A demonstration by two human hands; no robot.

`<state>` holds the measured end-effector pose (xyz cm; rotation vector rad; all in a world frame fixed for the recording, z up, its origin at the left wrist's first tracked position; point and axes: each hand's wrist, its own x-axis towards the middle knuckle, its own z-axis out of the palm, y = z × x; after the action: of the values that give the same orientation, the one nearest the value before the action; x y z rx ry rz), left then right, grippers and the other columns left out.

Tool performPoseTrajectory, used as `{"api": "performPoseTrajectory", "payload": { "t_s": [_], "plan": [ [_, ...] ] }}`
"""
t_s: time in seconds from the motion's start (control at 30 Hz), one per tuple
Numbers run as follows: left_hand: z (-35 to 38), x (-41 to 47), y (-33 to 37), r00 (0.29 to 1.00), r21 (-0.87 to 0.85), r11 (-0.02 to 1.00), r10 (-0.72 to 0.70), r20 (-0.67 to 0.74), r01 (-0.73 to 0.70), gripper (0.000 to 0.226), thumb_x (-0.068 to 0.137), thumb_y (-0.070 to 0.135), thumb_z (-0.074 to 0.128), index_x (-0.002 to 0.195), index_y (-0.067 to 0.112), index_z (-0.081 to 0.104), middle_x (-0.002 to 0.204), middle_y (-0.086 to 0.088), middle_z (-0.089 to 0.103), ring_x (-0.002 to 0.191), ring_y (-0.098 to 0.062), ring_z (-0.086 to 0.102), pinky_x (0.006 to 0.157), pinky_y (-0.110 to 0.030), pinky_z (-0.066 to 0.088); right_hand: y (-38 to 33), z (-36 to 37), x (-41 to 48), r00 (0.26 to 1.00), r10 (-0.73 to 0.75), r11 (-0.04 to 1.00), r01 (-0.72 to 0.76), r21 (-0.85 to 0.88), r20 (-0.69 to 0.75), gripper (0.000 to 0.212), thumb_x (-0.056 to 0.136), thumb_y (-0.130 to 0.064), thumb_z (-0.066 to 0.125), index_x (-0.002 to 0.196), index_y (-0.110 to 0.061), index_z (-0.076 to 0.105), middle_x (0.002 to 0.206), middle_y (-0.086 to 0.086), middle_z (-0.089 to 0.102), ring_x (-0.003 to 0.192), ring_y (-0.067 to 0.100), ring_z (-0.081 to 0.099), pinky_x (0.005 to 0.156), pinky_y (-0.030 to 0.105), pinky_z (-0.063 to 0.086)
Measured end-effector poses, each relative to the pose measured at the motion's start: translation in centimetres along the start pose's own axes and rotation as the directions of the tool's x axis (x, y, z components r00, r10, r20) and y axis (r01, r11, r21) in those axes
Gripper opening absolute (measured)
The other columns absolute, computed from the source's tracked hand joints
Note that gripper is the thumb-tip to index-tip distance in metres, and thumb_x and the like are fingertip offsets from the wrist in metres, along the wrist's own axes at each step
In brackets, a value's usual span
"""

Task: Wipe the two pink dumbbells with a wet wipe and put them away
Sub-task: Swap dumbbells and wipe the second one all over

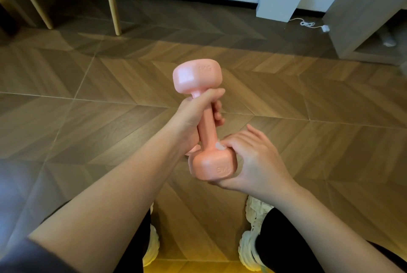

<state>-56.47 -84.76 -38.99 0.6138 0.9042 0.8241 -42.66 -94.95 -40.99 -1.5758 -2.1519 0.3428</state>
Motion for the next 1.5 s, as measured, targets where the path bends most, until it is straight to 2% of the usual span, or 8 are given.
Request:
{"api": "performPoseTrajectory", "payload": {
  "t_s": [0.13, 0.27, 0.5, 0.77, 1.0, 1.27, 1.4, 1.5],
  "plan": [
    [-0.6, 0.3, -0.3, 0.995, 0.094, 0.993, -0.069, -0.074, 0.076, 0.026, 0.067, 0.028, 0.077, 0.07, 0.018, 0.054, 0.057, 0.004, 0.047, 0.057, -0.015, 0.047, 0.053, -0.028, 0.041, 0.3, 0.4, -0.1, 1.0, -0.013, 0.999, 0.012, -0.044, -0.027, 0.056, 0.055, -0.057, 0.079, 0.096, -0.022, 0.064, 0.094, -0.01, 0.066, 0.094, 0.013, 0.061, 0.109, 0.044, 0.034],
    [-0.1, 0.0, 0.1, 0.997, -0.113, 0.991, -0.074, -0.002, 0.073, 0.028, 0.086, 0.02, 0.067, 0.067, 0.018, 0.048, 0.053, 0.002, 0.038, 0.049, -0.013, 0.036, 0.043, -0.023, 0.033, 0.1, 0.4, 0.0, 1.0, -0.016, 1.0, 0.016, 0.016, -0.001, 0.064, 0.057, -0.063, 0.07, 0.104, -0.02, 0.063, 0.104, -0.009, 0.067, 0.102, 0.009, 0.058, 0.112, 0.044, 0.03],
    [-0.3, 0.2, -0.6, 0.997, 0.003, 0.999, -0.046, -0.067, 0.047, 0.035, 0.065, 0.023, 0.077, 0.092, 0.016, 0.054, 0.076, 0.001, 0.053, 0.071, -0.017, 0.051, 0.062, -0.032, 0.045, 0.0, 0.4, 0.0, 0.995, 0.054, 0.991, -0.063, -0.12, -0.08, 0.054, 0.064, -0.066, 0.067, 0.092, -0.02, 0.066, 0.09, -0.011, 0.068, 0.093, 0.01, 0.059, 0.112, 0.049, 0.032],
    [0.4, -0.2, 0.2, 0.991, -0.116, 0.985, -0.133, -0.009, 0.131, 0.03, 0.092, 0.025, 0.063, 0.07, 0.022, 0.042, 0.049, 0.007, 0.035, 0.045, -0.011, 0.032, 0.043, -0.023, 0.033, 0.2, 1.2, 0.2, 0.999, -0.001, 1.0, 0.001, 0.009, -0.039, 0.061, 0.058, -0.059, 0.071, 0.099, -0.016, 0.061, 0.093, -0.006, 0.065, 0.094, 0.015, 0.06, 0.113, 0.037, 0.025],
    [-0.1, -0.1, 0.0, 0.979, -0.056, 0.985, -0.167, -0.12, 0.161, 0.017, 0.088, 0.017, 0.069, 0.08, 0.014, 0.054, 0.066, -0.001, 0.047, 0.064, -0.018, 0.048, 0.062, -0.03, 0.042, -0.8, 1.8, 0.1, 0.978, 0.035, 0.98, -0.074, -0.184, -0.208, 0.045, 0.071, -0.056, 0.073, 0.082, -0.014, 0.063, 0.077, -0.005, 0.065, 0.08, 0.017, 0.062, 0.109, 0.051, 0.036],
    [-0.5, -0.3, 1.4, 0.978, -0.183, 0.962, -0.209, -0.005, 0.205, 0.026, 0.089, 0.028, 0.065, 0.073, 0.018, 0.046, 0.052, 0.005, 0.039, 0.043, -0.01, 0.037, 0.043, -0.022, 0.035, -0.3, 0.7, 0.4, 0.998, 0.02, 0.97, -0.003, 0.245, -0.067, 0.062, 0.057, -0.055, 0.083, 0.104, -0.025, 0.056, 0.096, -0.015, 0.057, 0.098, 0.002, 0.054, 0.112, 0.021, 0.027],
    [-0.9, -0.2, 1.2, 0.981, -0.045, 0.981, -0.19, -0.042, 0.188, 0.026, 0.072, 0.023, 0.075, 0.083, 0.013, 0.054, 0.064, -0.001, 0.049, 0.061, -0.017, 0.049, 0.064, -0.031, 0.044, 0.2, 0.6, 0.4, 0.997, 0.037, 0.991, -0.027, 0.134, -0.066, 0.064, 0.057, -0.05, 0.087, 0.107, -0.027, 0.055, 0.095, -0.018, 0.052, 0.096, 0.007, 0.054, 0.108, 0.016, 0.023],
    [-0.7, -0.3, 0.7, 0.974, -0.046, 0.975, -0.219, -0.051, 0.217, 0.023, 0.079, 0.023, 0.073, 0.078, 0.016, 0.052, 0.06, 0.002, 0.046, 0.058, -0.015, 0.047, 0.052, -0.026, 0.041, 0.5, 0.9, 0.3, 0.998, -0.025, 0.999, 0.028, 0.036, -0.064, 0.06, 0.056, -0.042, 0.089, 0.103, -0.016, 0.061, 0.091, -0.009, 0.061, 0.094, 0.01, 0.053, 0.106, 0.026, 0.029]
  ]
}}
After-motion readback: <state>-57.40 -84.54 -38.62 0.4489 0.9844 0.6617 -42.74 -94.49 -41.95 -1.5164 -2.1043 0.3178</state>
